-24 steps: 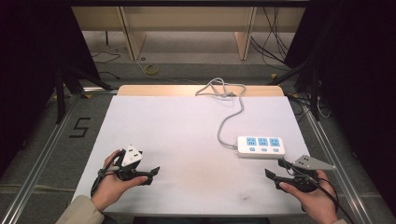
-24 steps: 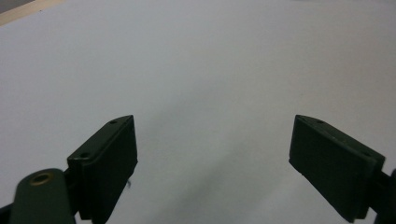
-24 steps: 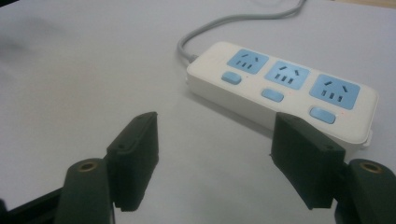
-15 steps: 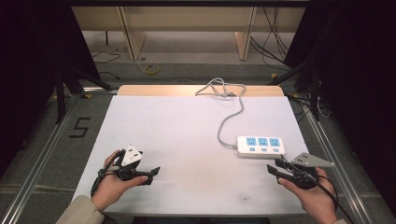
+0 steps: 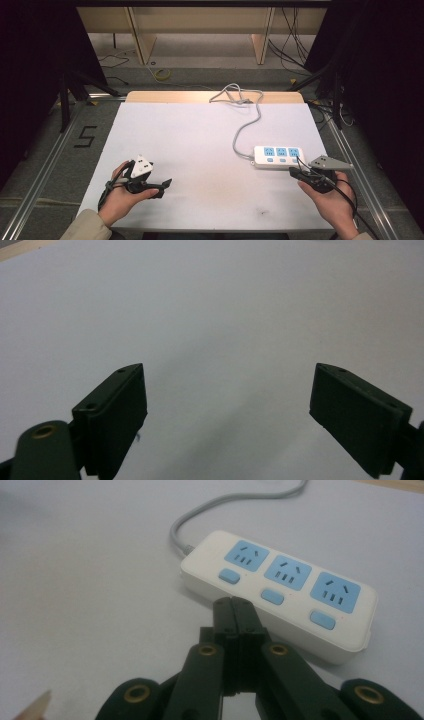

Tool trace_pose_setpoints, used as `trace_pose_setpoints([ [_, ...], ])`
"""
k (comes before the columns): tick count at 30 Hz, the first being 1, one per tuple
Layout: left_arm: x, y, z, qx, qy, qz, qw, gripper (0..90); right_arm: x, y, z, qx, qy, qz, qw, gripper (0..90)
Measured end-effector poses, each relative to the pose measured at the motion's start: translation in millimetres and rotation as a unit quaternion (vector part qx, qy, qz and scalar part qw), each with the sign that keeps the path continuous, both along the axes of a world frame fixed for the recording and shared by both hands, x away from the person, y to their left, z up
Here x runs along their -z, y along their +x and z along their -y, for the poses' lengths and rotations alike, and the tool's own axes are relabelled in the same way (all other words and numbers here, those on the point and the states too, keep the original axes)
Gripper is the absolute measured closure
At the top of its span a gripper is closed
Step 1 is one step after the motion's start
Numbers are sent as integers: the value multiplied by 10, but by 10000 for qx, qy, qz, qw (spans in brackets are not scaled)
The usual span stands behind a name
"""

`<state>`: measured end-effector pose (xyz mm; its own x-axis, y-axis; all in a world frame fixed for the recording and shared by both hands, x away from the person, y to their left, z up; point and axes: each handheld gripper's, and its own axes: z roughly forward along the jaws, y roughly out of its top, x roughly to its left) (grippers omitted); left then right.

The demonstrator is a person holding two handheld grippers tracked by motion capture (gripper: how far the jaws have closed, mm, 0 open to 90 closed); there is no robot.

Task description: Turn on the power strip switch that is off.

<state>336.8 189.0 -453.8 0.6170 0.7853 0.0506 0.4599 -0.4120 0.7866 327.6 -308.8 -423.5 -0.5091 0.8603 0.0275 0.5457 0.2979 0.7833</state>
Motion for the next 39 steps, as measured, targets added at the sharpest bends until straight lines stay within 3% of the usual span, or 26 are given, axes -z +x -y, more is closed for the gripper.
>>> trace_pose_setpoints([
  [16,3,4,5,23,-13,-35,10000,148,-80,209,-66,103,-10,-232,9997,900],
  [39,5,6,8,18,-23,-37,10000,148,-139,366,-108,192,-24,-396,9990,900],
])
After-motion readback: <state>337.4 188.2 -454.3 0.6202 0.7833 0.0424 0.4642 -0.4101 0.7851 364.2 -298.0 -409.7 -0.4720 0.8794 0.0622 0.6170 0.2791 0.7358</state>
